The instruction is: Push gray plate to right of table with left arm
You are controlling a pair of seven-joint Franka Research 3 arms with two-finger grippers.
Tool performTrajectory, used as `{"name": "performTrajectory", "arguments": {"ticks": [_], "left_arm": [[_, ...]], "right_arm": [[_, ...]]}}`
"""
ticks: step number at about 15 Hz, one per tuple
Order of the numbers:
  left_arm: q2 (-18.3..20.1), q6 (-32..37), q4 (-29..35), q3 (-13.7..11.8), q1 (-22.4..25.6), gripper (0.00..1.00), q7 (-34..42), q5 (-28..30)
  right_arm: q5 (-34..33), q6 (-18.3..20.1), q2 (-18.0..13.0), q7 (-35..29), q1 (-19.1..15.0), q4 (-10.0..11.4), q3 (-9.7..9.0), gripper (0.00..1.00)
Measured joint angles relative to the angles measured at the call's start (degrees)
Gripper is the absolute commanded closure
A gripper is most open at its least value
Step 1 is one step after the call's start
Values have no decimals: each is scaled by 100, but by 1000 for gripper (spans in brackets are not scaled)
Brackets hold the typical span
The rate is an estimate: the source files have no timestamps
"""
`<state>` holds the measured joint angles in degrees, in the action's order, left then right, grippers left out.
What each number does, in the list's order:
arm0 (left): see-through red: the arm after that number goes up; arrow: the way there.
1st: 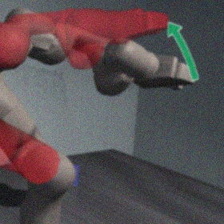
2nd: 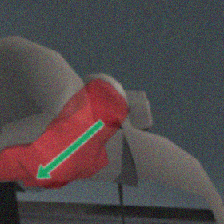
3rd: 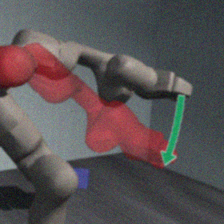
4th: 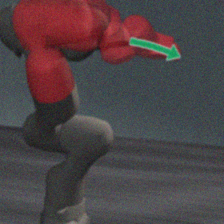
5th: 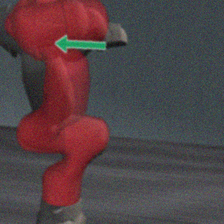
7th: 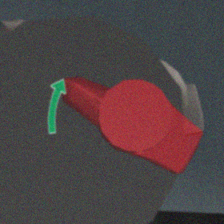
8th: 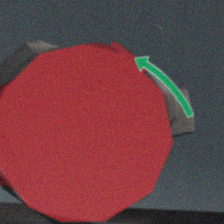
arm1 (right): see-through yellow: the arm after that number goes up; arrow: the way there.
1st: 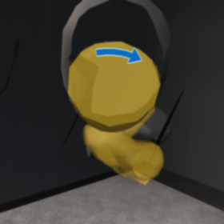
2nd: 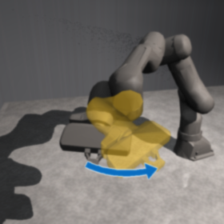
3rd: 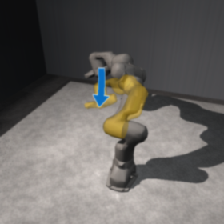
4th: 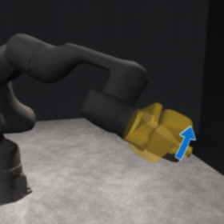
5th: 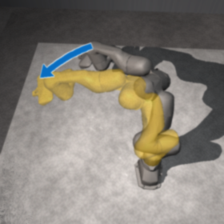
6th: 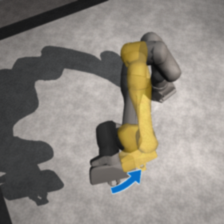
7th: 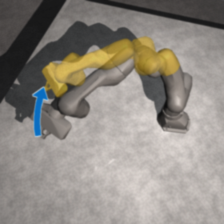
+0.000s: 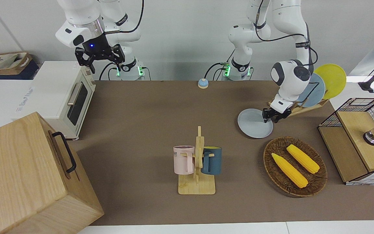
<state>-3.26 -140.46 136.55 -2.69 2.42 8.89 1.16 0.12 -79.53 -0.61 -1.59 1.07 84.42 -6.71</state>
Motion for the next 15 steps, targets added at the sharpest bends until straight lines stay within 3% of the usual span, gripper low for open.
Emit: {"name": "performTrajectory", "arguments": {"ticks": [4, 15], "left_arm": [[28, -10, -3, 27, -19, 1000, -3, 8], [114, -29, -30, 95, -81, 1000, -191, 14]], "right_arm": [[0, 0, 0, 0, 0, 0, 0, 17], [0, 0, 0, 0, 0, 0, 0, 17]]}}
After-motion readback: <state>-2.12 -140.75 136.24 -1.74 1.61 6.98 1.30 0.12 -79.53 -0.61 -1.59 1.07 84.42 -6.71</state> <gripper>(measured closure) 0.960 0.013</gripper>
